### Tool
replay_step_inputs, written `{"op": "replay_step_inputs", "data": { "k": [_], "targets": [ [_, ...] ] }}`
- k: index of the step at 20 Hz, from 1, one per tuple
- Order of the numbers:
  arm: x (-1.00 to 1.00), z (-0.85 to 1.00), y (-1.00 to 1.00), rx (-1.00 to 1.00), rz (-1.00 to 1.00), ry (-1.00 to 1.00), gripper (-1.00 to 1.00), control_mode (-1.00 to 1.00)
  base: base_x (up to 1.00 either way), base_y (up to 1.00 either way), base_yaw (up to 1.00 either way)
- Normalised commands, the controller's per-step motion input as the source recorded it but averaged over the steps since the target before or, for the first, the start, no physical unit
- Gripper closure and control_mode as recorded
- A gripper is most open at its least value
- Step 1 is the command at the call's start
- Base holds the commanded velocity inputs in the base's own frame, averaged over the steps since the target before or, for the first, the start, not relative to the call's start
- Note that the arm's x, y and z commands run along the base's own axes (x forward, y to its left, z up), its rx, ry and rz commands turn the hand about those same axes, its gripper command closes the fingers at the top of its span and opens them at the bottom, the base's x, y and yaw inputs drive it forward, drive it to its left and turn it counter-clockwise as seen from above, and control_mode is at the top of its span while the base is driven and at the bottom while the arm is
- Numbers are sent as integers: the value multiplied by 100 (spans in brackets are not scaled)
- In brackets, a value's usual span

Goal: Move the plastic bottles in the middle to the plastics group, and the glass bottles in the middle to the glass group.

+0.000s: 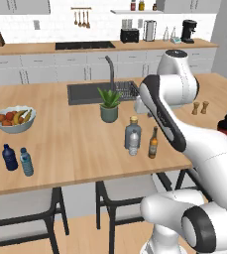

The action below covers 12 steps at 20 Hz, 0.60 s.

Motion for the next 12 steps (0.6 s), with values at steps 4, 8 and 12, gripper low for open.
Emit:
{"op": "replay_step_inputs", "data": {
  "k": [4,8,12],
  "targets": [
    [-14,-14,-4,0,0,-4,-100,-100,0,0,0],
    [-26,-29,-18,0,1,-18,-100,-100,0,0,0],
    [0,-21,-51,1,0,0,-100,-100,0,0,0]
  ]
}}
